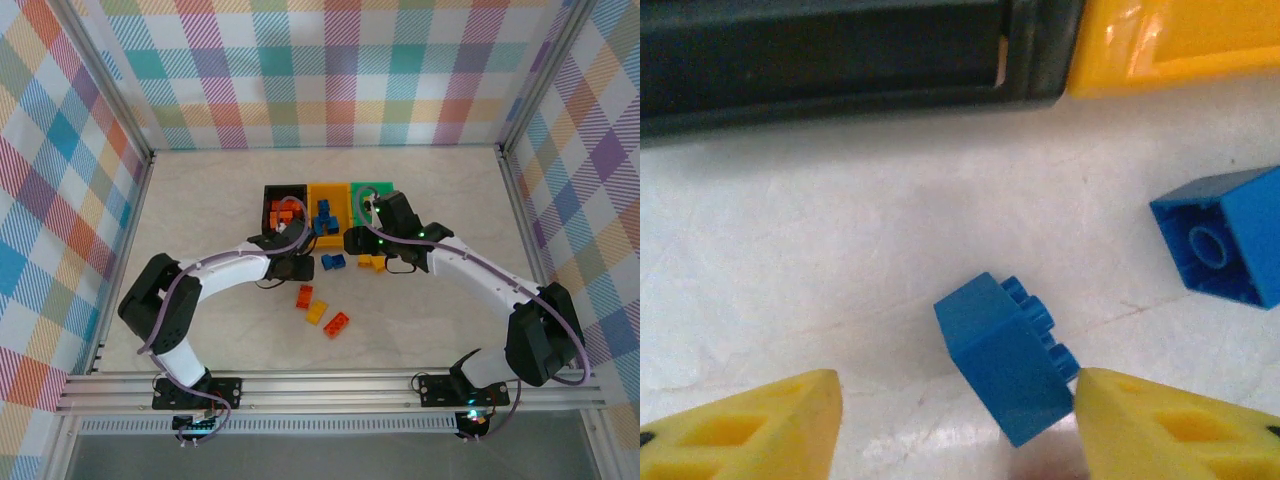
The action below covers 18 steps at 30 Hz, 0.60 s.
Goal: Sort the legos into containers by color
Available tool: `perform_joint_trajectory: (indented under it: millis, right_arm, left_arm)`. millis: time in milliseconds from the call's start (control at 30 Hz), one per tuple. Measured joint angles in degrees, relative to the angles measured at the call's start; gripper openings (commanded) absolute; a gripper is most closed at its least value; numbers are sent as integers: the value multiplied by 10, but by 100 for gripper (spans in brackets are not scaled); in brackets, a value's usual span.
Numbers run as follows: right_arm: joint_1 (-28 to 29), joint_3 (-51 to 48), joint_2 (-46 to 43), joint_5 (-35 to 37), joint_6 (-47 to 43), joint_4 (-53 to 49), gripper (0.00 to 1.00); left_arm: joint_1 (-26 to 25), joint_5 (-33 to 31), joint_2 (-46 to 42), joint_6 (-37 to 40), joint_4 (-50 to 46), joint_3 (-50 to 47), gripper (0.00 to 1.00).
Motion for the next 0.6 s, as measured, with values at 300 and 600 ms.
perform_joint_trajectory:
  millis: [300,600]
  right_arm:
    - [0,0,0,0,0,3,71]
    - [0,-6,-16,0,0,3,72]
  left_arm:
    - [-1,9,5,1,-2,25,75]
    - [1,-14,89,3,0,46,53]
